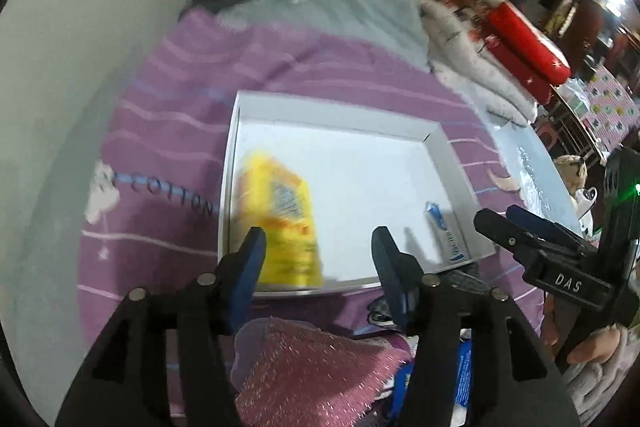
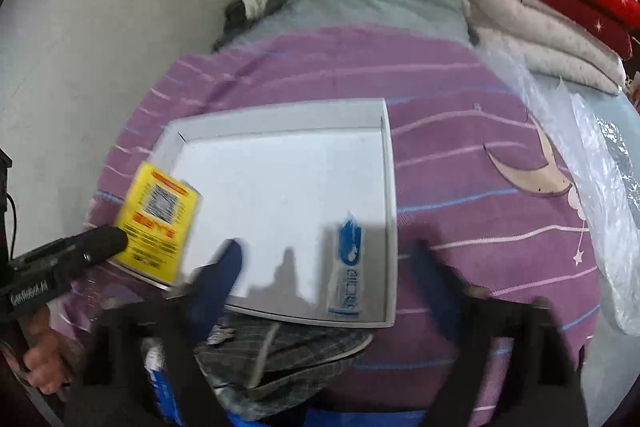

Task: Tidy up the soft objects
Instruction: 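Lower the yellow box and tube into the white tray and open both grippers, then grasp the pink sponge with the left gripper while the right grasps the plaid pouch, then carry the pink sponge and plaid pouch over the white tray with both grippers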

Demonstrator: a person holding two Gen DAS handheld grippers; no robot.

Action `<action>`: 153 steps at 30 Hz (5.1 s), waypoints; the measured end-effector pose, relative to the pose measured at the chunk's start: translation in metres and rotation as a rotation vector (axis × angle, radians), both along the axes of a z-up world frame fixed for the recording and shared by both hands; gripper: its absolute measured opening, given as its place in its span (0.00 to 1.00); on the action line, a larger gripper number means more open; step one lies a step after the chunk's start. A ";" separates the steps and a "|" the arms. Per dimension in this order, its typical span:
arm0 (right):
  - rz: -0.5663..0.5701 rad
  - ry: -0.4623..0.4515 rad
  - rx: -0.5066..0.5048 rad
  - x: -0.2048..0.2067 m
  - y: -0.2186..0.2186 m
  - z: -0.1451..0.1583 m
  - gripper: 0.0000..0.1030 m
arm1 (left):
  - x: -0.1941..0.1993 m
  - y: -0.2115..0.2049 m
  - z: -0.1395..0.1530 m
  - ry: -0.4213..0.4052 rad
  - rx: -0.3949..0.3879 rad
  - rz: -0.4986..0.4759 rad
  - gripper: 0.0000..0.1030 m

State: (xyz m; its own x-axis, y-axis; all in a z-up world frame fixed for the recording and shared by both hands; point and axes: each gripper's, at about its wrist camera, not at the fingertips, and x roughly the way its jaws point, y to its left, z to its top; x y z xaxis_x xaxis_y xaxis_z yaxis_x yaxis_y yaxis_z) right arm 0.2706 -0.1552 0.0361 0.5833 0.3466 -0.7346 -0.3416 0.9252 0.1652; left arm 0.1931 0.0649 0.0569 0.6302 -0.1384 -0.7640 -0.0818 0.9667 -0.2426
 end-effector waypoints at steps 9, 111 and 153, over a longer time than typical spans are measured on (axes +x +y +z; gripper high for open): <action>-0.052 -0.042 0.142 -0.031 -0.010 0.030 0.86 | -0.022 -0.016 0.021 -0.044 0.066 -0.028 0.56; -0.098 -0.098 0.102 -0.105 0.007 -0.035 0.34 | -0.090 -0.023 -0.016 -0.067 0.175 -0.018 0.35; -0.392 -0.077 0.330 -0.024 -0.023 0.039 0.34 | 0.022 -0.043 0.044 -0.050 0.135 0.169 0.35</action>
